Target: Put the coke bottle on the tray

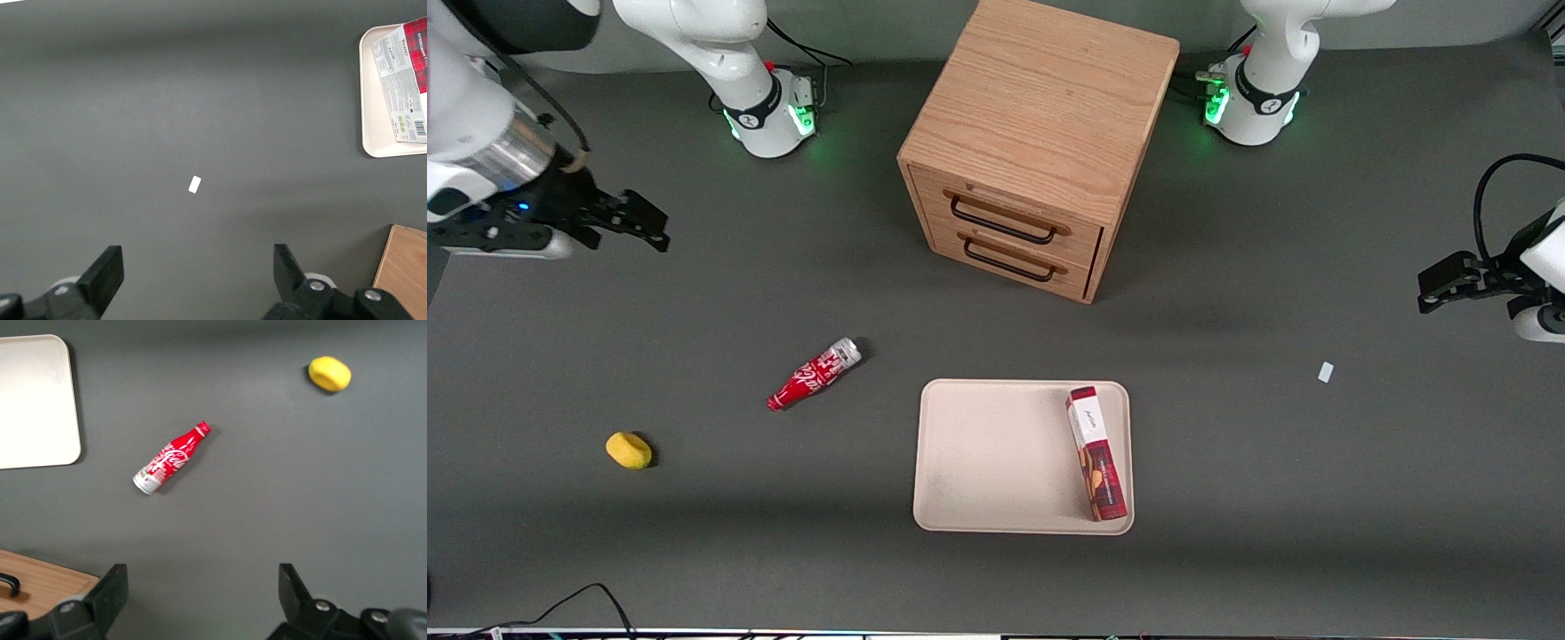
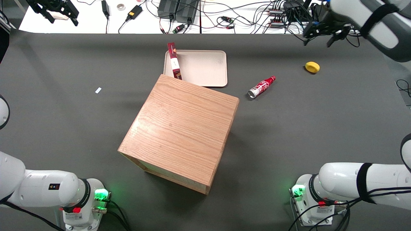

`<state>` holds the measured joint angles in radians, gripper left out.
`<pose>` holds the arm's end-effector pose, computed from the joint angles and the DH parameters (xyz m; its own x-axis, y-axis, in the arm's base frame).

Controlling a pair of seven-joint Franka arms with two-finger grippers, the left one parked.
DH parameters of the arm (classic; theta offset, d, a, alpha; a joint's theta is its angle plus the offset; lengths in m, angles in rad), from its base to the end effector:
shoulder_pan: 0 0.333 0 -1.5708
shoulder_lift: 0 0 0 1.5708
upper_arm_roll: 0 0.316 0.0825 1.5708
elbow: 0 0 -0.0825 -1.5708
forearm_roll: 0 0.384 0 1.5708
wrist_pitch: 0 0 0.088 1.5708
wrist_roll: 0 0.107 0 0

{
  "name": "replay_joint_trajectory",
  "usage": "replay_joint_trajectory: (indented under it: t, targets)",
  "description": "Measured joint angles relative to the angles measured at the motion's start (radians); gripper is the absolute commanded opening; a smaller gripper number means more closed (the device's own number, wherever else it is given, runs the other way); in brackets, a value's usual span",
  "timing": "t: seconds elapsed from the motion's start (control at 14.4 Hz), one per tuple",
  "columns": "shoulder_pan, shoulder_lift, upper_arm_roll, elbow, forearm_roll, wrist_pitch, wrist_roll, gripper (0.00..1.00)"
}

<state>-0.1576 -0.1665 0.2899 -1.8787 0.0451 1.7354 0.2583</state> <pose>0.5067 0.0813 0.5771 0.9906 -0.1360 0.0167 -0.1360 -0.9907 -0.0015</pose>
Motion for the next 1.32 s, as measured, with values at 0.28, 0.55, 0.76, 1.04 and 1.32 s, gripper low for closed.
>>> replay_joint_trajectory:
  t: [0.28, 0.55, 0.76, 1.04, 1.32]
  targets:
    - [0.008, 0.091, 0.079, 0.001, 0.0, 0.089, 0.266, 1.0]
    - [0.021, 0.226, 0.144, 0.0, -0.001, 0.208, 0.547, 1.0]
    - [0.064, 0.336, 0.151, 0.0, -0.052, 0.276, 0.757, 1.0]
    - [0.101, 0.49, 0.151, -0.002, -0.141, 0.358, 0.985, 1.0]
    - [0.102, 0.604, 0.148, -0.01, -0.171, 0.464, 1.068, 1.0]
